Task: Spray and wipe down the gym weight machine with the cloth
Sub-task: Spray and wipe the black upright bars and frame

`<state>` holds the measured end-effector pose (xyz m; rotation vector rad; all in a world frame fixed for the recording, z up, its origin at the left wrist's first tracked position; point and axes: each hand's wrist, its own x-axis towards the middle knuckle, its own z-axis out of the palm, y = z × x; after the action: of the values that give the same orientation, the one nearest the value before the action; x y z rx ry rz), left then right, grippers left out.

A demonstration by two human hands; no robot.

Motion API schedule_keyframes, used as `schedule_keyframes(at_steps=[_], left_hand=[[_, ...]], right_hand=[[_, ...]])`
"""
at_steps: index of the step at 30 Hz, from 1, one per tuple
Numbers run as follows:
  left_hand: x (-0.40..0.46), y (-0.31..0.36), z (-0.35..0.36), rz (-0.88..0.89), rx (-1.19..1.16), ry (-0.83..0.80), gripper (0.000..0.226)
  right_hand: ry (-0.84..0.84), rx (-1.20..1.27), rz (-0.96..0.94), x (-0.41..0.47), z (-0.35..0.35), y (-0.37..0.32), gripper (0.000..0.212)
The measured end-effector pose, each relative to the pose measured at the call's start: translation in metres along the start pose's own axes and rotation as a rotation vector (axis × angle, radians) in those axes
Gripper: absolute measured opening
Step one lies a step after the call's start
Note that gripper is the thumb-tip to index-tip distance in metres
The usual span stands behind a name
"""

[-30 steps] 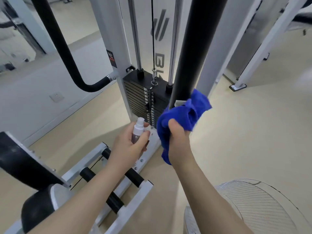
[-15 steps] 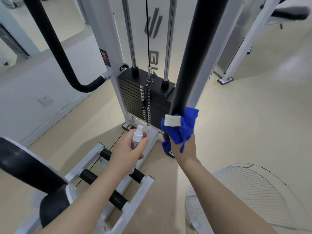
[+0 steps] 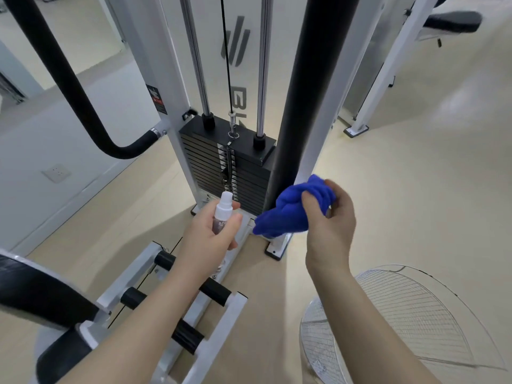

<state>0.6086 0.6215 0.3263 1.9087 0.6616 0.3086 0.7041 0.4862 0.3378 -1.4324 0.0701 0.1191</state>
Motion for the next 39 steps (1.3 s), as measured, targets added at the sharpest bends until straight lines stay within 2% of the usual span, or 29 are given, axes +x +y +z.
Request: schedule_keyframes(at_steps=[2, 3, 6, 9, 13, 15, 17, 19, 22, 23, 24, 28, 30, 32, 34, 36, 38, 39], left_hand=[[0.006, 0.0, 0.0, 0.021, -0.003, 0.019, 0.014], [0.008, 0.0, -0.001, 0.031, -0.009, 0.028, 0.015], [0.013, 0.0, 0.0, 0.046, -0.012, 0.03, 0.014], [0.019, -0.003, 0.004, 0.028, -0.014, 0.034, 0.014], [0.026, -0.009, 0.015, -0.018, -0.016, 0.039, 0.016], [0.027, -0.011, 0.019, -0.034, -0.003, 0.044, 0.016], [0.024, -0.01, 0.019, -0.051, -0.016, 0.067, 0.014], [0.023, -0.006, 0.016, -0.058, -0.046, 0.081, 0.013], [0.02, -0.002, 0.008, -0.06, -0.062, 0.082, 0.006], [0.018, 0.002, 0.001, -0.055, -0.084, 0.085, 0.003], [0.014, 0.004, -0.005, -0.054, -0.106, 0.088, 0.004], [0.006, 0.009, -0.031, -0.06, -0.104, 0.095, 0.007], [0.005, 0.007, -0.041, -0.061, -0.113, 0.07, 0.007], [0.006, 0.001, -0.048, -0.061, -0.139, 0.052, 0.007], [0.007, -0.005, -0.05, -0.057, -0.159, 0.048, 0.007], [0.009, -0.011, -0.053, -0.045, -0.164, 0.04, 0.006], [0.009, -0.017, -0.054, -0.039, -0.177, 0.007, 0.005], [0.009, -0.019, -0.054, -0.038, -0.184, -0.01, 0.004]], right_hand=[[0.069, 0.115, -0.135, 0.0, 0.006, -0.004, 0.045], [0.052, 0.063, -0.221, 0.003, 0.011, -0.005, 0.049], [-0.169, -0.134, -0.411, 0.014, 0.031, -0.003, 0.057], [-0.234, -0.153, -0.364, 0.019, 0.035, 0.028, 0.048], [-0.293, -0.445, -0.114, 0.012, 0.014, 0.092, 0.042], [-0.336, -0.468, -0.066, 0.016, 0.005, 0.095, 0.038], [-0.381, -0.332, -0.126, 0.014, 0.003, 0.067, 0.032], [-0.359, -0.292, -0.419, 0.01, 0.005, 0.033, 0.035], [-0.264, -0.788, -1.133, 0.011, 0.018, 0.003, 0.049], [-0.261, -0.93, -1.296, 0.013, 0.026, -0.012, 0.046], [-0.287, -1.051, -1.383, 0.017, 0.032, -0.023, 0.041], [-0.456, -1.715, -1.348, 0.025, 0.046, -0.032, 0.013], [-0.634, -2.101, -1.276, 0.015, 0.043, -0.012, 0.01], [-0.873, -2.302, -1.175, 0.004, 0.039, 0.014, 0.017], [-0.993, -2.341, -1.143, 0.005, 0.041, 0.022, 0.023], [-0.956, -2.355, -1.229, 0.01, 0.048, 0.008, 0.021], [-0.71, -2.273, -1.403, 0.015, 0.054, -0.016, 0.008], [-0.543, -2.151, -1.47, 0.019, 0.056, -0.026, 0.009]])
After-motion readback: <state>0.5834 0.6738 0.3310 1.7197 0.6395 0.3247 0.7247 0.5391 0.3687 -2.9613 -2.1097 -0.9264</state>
